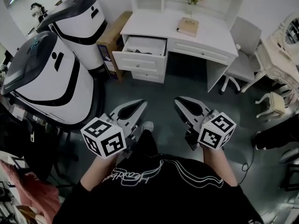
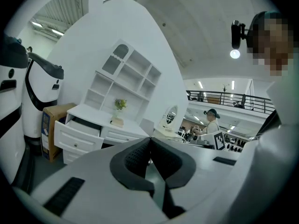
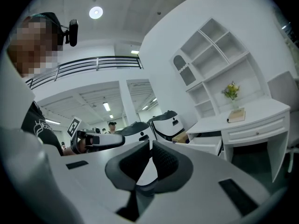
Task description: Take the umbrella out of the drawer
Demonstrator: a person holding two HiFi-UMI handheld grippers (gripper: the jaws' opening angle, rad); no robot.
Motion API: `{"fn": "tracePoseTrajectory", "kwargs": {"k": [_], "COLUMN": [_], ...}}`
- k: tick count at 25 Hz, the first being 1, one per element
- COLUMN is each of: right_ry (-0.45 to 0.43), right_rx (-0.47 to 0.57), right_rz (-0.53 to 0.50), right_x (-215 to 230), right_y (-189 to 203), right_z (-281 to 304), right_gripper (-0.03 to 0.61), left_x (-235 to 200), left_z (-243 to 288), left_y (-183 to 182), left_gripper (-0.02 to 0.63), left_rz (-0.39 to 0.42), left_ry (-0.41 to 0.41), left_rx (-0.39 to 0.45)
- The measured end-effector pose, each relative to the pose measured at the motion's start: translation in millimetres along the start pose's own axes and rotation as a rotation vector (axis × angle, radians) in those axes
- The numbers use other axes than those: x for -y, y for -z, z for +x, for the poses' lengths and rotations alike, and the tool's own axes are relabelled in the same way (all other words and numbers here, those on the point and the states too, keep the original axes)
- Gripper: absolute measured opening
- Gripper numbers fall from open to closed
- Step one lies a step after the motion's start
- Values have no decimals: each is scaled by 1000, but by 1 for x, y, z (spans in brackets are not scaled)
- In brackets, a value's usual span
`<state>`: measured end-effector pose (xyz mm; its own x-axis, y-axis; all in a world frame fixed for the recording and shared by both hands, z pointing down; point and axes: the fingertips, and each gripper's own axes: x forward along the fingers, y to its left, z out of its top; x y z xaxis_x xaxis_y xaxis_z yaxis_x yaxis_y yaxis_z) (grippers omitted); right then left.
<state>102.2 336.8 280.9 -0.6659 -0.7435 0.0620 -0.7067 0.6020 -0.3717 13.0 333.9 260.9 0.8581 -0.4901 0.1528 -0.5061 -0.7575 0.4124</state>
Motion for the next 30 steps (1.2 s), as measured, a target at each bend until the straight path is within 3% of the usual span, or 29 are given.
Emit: {"fn": "tracePoseTrajectory", "kwargs": {"k": [16,23,30], "right_ry": [77,101,88], "right_rx": [-89,-172,-217], "right_rz": [83,78,48], "right_x": [208,254,282], "right_y": [-78,-72,-72], "right_z": [286,343,372], "right_gripper": [51,52,52], "left_x": [-297,-378,-413], "left_z": [162,194,206], "left_y": [-141,-151,-155], "left_gripper": [20,20,20], "left_rz": [-71,-112,-132], "left_ry": [38,24,-16], "left_rx": [-71,-85,-70]}}
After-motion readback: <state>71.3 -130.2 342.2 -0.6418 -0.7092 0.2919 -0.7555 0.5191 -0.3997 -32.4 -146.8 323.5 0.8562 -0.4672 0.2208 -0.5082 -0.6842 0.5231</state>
